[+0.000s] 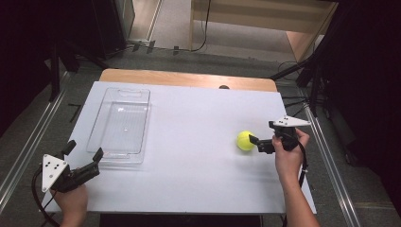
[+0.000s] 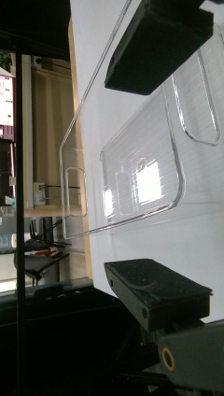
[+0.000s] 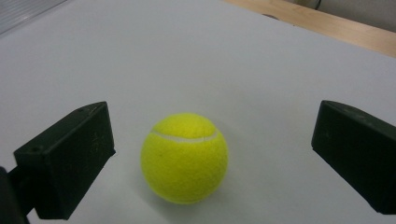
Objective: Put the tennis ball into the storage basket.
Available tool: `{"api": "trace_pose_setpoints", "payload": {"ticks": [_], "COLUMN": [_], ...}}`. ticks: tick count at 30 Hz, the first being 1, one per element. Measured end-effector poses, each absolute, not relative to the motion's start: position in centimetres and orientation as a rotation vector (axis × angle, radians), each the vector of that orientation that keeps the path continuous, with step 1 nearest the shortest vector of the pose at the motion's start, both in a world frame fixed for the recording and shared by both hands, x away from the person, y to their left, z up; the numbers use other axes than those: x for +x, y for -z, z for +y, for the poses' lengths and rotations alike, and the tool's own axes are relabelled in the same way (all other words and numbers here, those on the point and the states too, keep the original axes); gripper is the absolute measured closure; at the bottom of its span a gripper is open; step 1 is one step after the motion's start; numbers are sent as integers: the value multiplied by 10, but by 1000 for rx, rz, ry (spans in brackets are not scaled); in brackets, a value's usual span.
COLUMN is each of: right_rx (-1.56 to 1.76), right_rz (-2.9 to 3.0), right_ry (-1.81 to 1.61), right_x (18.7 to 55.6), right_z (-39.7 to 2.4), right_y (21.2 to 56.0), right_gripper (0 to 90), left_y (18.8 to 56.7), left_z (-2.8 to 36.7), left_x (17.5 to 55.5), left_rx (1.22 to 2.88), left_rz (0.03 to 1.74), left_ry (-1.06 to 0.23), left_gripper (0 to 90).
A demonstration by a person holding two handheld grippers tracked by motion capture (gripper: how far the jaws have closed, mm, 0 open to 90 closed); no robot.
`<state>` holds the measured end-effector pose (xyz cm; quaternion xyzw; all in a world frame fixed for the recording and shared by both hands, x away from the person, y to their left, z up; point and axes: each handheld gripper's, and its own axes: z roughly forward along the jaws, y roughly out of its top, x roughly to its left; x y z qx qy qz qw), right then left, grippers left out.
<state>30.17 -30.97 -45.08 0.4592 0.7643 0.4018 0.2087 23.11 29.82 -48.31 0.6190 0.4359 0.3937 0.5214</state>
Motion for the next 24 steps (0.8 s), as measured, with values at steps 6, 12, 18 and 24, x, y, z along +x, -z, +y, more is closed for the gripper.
{"api": "trace_pose_setpoints", "payload": {"ticks": [6,12,18,24], "right_rx": [1291,1314,1334,1341], "right_rz": [2184,2240,2305,2366], "right_ry": [-1073,-1013,-969,-930], "right_x": [313,322,329,332], "right_z": [-307,-306,-303,-301], "right_y": [451,455,462,465], "right_gripper": [0,0,0,0], "left_y": [483,483,483,483], "left_z": [298,298,297,297], "left_x": [231,231,232,232], "left_rx": [1484,1487,1495,1496], "left_rz": [1043,1038,1039,1038], "left_ry": [-942,-943,-945,-946], "left_gripper": [113,113,113,113]}}
